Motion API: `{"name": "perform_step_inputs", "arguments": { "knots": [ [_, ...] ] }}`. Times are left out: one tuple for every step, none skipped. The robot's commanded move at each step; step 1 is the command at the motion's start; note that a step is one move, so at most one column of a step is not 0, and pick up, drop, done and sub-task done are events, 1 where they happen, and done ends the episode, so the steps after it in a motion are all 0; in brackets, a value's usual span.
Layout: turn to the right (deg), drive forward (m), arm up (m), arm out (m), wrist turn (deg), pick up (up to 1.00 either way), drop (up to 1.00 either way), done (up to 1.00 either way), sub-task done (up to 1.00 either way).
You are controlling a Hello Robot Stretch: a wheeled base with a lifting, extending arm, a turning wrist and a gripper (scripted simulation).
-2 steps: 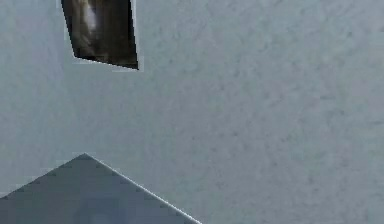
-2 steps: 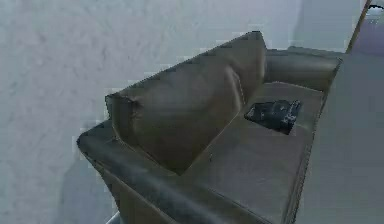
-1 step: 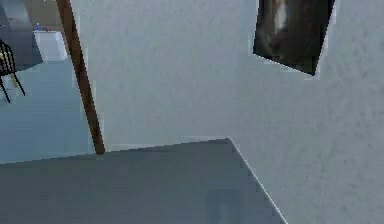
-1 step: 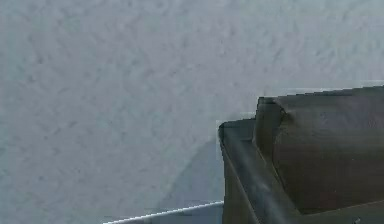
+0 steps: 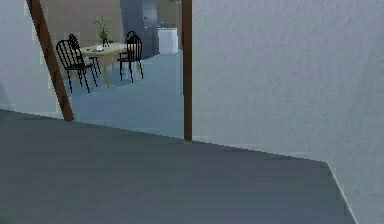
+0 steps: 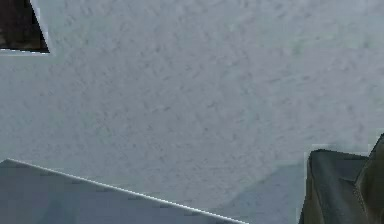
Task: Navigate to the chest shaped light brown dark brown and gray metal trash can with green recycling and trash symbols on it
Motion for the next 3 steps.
{"name": "perform_step_inputs", "arguments": {
  "knots": [
    [0.0,0.1,0.0,0.0,0.0,0.0,0.0,0.0,0.0],
    [-45.0,0.0,0.0,0.0,0.0,0.0,0.0,0.0,0.0],
    [-42.0,0.0,0.0,0.0,0.0,0.0,0.0,0.0,0.0]
  ]
}}
